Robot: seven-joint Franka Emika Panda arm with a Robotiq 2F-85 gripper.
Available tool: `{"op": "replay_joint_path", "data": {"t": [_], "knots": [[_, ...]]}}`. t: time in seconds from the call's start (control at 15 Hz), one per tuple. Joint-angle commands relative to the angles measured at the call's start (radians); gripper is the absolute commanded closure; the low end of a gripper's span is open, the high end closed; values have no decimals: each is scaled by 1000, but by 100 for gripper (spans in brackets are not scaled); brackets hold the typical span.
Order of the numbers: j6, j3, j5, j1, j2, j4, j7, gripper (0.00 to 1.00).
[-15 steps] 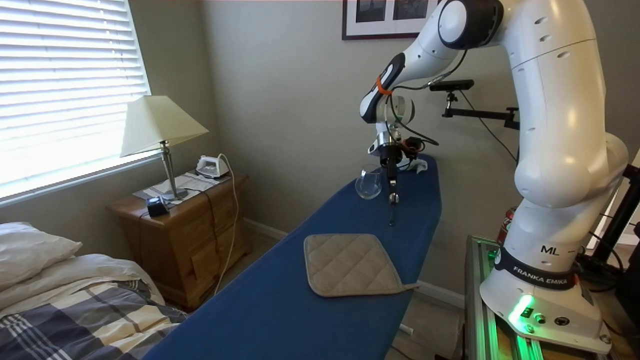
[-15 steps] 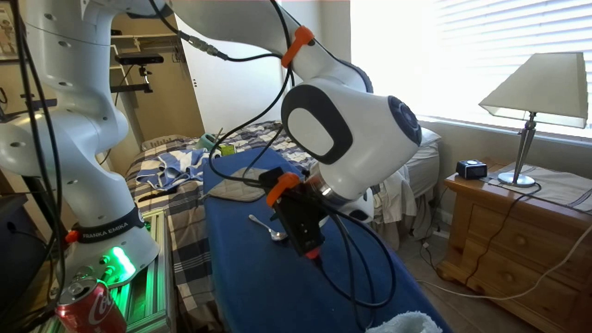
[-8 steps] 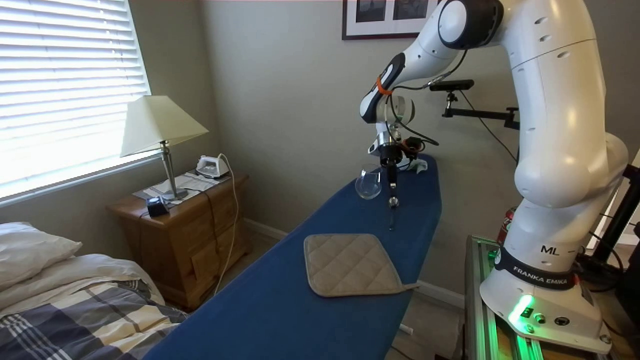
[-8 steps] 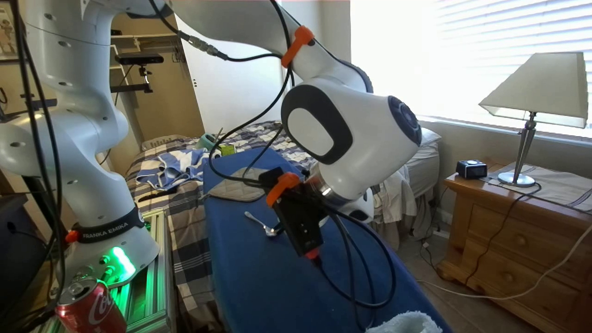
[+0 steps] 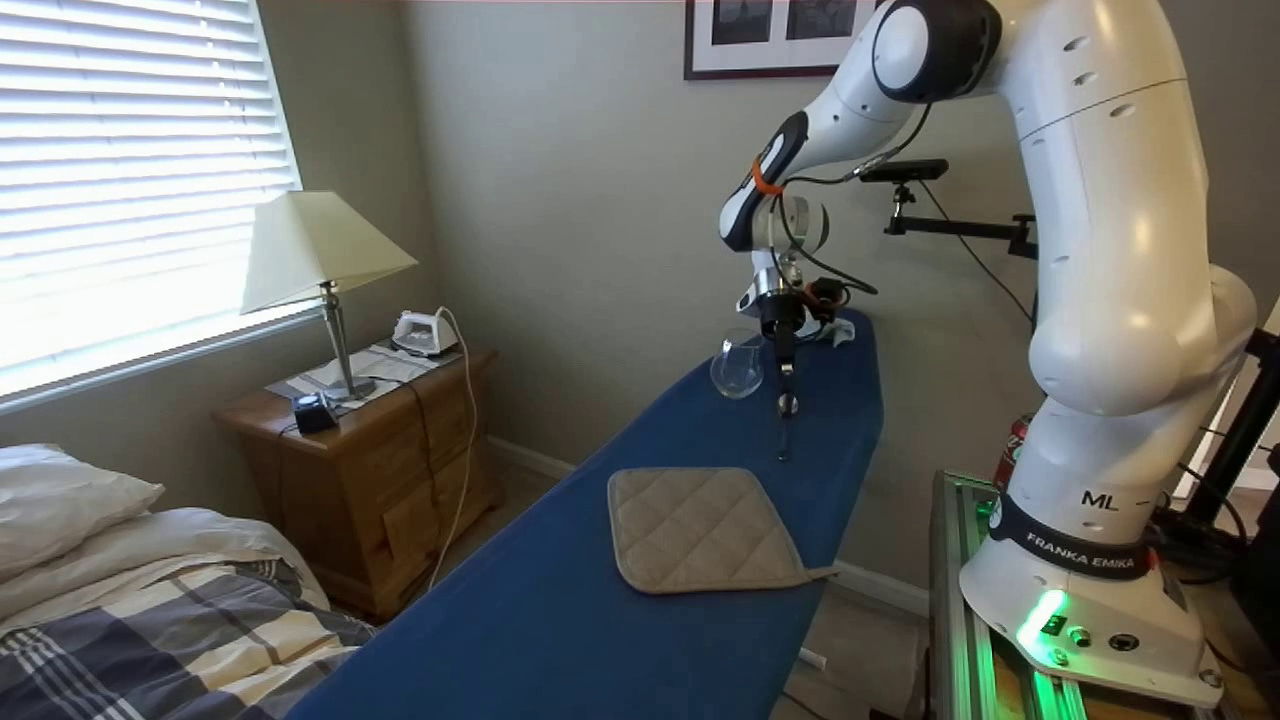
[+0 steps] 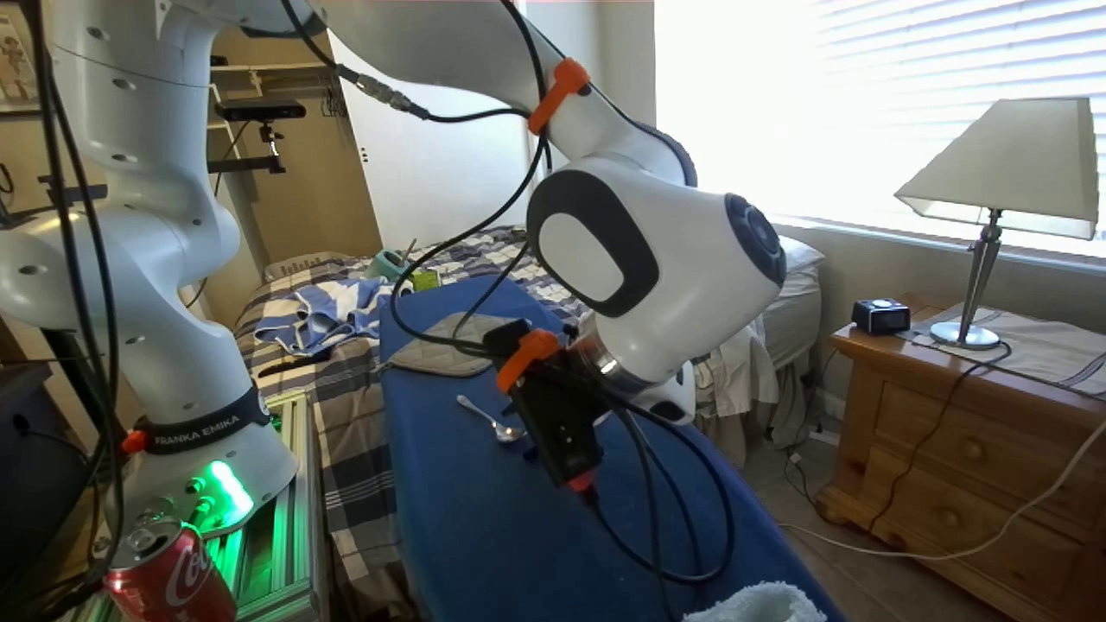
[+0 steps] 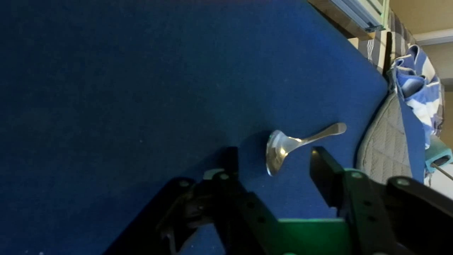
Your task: Put the spoon in the glass.
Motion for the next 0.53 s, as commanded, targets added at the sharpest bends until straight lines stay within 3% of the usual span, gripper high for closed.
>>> {"op": "replay_joint_path", "data": {"t": [0.0, 0.13, 0.47], "knots": [[6, 13, 0, -7, 8, -7, 10, 12], [-7, 18, 2, -4, 10, -10, 9, 2], [-26, 25, 7, -2, 10, -22, 14, 0]]}}
